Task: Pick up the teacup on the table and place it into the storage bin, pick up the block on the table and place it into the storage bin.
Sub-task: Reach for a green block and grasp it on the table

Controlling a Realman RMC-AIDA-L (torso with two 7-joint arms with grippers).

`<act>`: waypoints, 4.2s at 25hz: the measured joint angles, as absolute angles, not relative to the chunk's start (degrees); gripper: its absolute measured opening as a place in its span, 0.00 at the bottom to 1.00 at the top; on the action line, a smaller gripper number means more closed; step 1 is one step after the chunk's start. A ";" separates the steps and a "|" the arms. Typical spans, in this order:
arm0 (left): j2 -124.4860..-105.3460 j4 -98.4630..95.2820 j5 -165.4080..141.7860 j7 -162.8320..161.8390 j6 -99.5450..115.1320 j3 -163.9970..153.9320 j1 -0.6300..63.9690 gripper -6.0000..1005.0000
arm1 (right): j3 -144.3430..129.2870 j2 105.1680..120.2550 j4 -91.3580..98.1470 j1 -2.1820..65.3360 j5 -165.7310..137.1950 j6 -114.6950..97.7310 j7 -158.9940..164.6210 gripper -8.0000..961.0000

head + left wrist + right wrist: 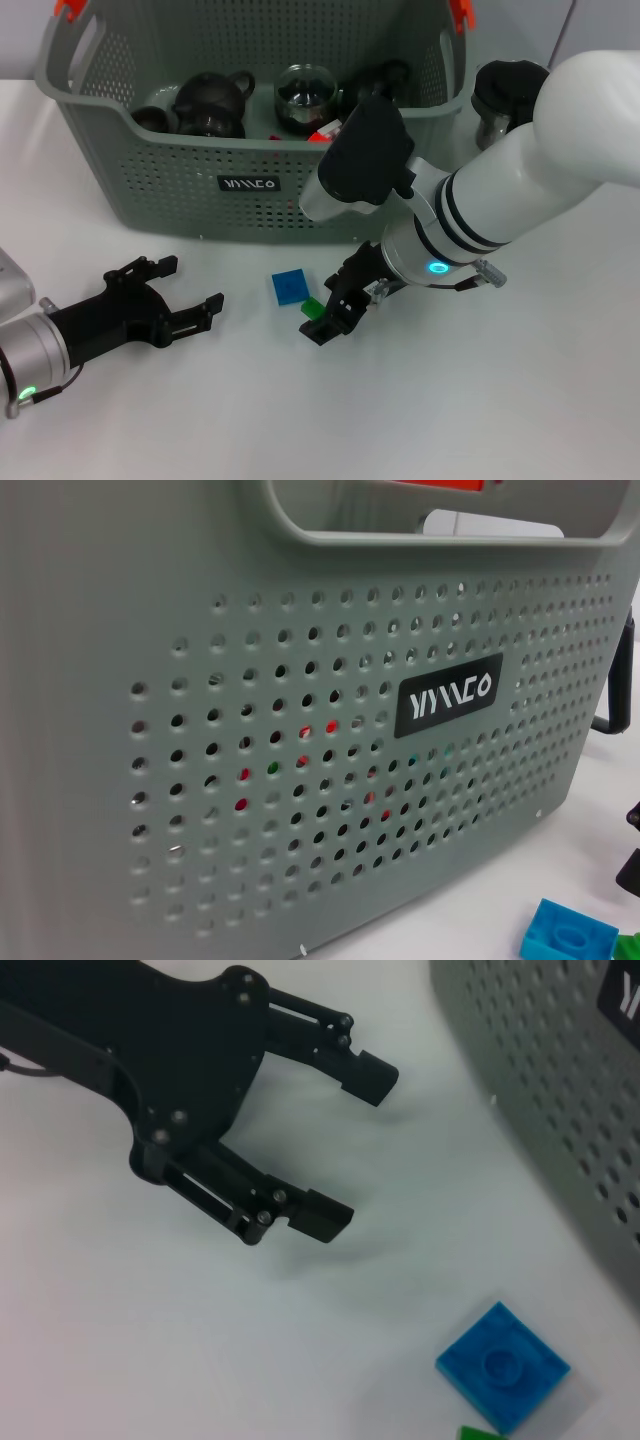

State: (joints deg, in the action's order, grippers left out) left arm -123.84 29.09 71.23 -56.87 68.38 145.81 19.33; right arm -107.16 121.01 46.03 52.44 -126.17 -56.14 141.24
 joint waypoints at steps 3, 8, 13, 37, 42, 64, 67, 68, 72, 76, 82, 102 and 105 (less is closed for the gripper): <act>-123.84 29.09 71.20 -56.87 68.37 145.81 19.27 0.89 | -107.32 121.02 45.37 52.56 -126.15 -55.62 141.19 0.79; -123.84 29.09 71.19 -56.87 68.37 145.81 19.18 0.89 | -107.71 121.08 44.20 52.70 -126.07 -54.22 140.85 0.71; -123.84 29.09 71.18 -56.86 68.37 145.81 19.22 0.89 | -109.22 121.12 44.00 52.82 -126.04 -53.20 140.85 0.67; -123.93 29.00 71.19 -56.86 68.64 145.81 19.16 0.89 | -109.43 120.88 43.62 53.18 -126.29 -53.15 141.39 0.47; -123.93 29.00 71.19 -56.87 68.61 145.81 19.16 0.89 | -110.13 121.00 43.66 53.18 -126.33 -53.23 141.14 0.43; -123.93 28.58 71.19 -56.87 68.37 145.73 19.24 0.89 | -109.99 120.85 42.84 54.14 -126.37 -55.38 141.56 0.14; -123.93 28.56 71.19 -56.86 68.37 145.72 19.20 0.89 | -109.84 120.79 42.93 54.14 -126.21 -55.52 141.57 0.09; -123.93 28.56 71.19 -56.86 68.37 145.72 19.18 0.89 | -109.72 120.75 43.17 54.08 -126.17 -55.73 141.64 0.08; -123.92 28.56 71.19 -56.86 68.37 145.72 19.11 0.89 | -108.51 120.51 44.63 53.77 -126.10 -57.66 142.79 0.04; -123.86 28.56 71.19 -56.86 68.37 145.72 19.08 0.89 | -104.91 120.41 45.90 53.63 -126.23 -60.74 144.36 0.04; -123.84 28.50 71.19 -56.85 68.38 145.72 19.10 0.89 | -105.73 120.75 45.63 53.76 -126.39 -58.68 144.61 0.24; -121.90 29.85 71.51 -56.30 82.51 150.64 17.28 0.89 | -110.10 121.00 45.89 53.91 -126.39 -55.25 144.52 0.64; -119.65 30.63 71.36 -54.87 91.77 153.19 15.17 0.89 | -110.07 120.97 45.97 53.89 -126.39 -55.27 144.48 0.63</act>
State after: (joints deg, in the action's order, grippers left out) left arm -119.65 30.64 71.36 -54.87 91.77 153.19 15.17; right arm -110.07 120.97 45.97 53.89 -126.39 -55.27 144.48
